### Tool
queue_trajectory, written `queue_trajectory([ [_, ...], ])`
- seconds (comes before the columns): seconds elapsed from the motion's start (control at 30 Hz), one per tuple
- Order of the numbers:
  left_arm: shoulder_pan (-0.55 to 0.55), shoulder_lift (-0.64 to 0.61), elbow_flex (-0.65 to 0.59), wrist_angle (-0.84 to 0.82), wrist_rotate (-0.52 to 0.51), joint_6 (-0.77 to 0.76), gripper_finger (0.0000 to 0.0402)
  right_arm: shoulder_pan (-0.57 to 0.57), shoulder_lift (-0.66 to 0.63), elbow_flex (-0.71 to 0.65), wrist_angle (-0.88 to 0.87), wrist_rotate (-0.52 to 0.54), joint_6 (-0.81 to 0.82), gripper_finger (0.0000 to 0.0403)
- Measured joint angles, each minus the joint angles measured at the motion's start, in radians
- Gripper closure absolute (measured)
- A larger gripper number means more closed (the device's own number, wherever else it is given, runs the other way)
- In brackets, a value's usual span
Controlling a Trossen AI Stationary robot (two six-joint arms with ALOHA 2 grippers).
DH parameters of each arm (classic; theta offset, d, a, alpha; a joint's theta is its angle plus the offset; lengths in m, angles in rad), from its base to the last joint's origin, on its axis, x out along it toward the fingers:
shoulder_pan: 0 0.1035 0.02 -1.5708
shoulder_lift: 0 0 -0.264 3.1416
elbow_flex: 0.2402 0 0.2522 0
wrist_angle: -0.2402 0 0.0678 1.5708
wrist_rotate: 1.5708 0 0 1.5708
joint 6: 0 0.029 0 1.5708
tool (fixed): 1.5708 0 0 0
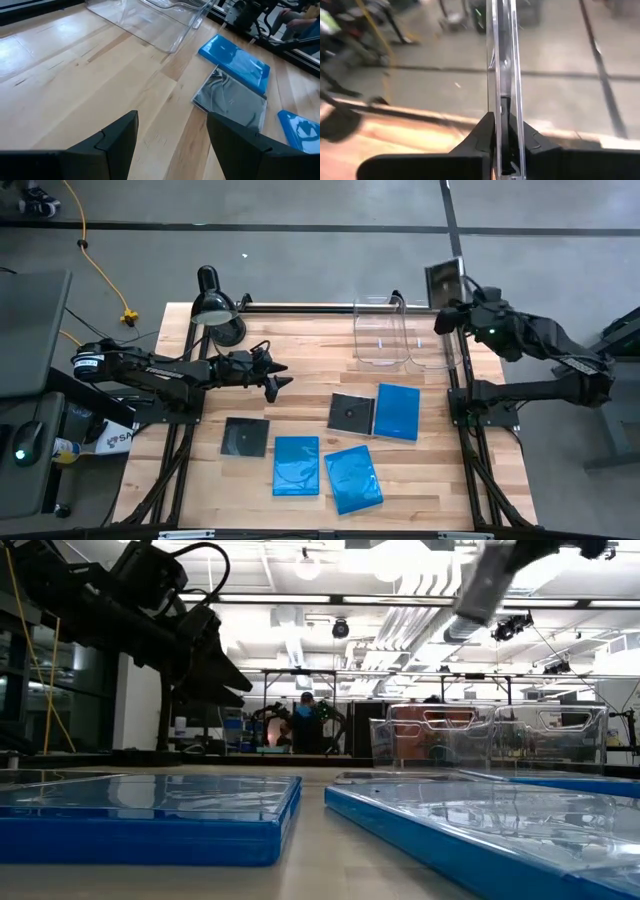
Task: Pick & place jewel cases by type
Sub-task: Put the top black CD case into the right transparent bin
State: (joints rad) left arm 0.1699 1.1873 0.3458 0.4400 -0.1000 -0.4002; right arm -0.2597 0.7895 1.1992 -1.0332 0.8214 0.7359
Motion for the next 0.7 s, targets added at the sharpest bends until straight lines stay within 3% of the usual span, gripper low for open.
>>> queue_trajectory([
  [0.17, 0.000, 0.000, 0.000, -0.001, -0.022, 0.002, 0.0166, -0.055, 0.000, -0.018, -0.156, -0.051, 0.102, 0.0395],
  [0.37, 0.000, 0.000, 0.000, -0.001, -0.046, 0.002, 0.0166, -0.110, -0.021, -0.144, -0.161, -0.140, 0.184, 0.0383],
  [0.7, 0.000, 0.000, 0.000, -0.001, -0.047, 0.002, 0.0166, -0.206, -0.088, -0.505, 0.131, -0.311, 0.280, 0.0385],
])
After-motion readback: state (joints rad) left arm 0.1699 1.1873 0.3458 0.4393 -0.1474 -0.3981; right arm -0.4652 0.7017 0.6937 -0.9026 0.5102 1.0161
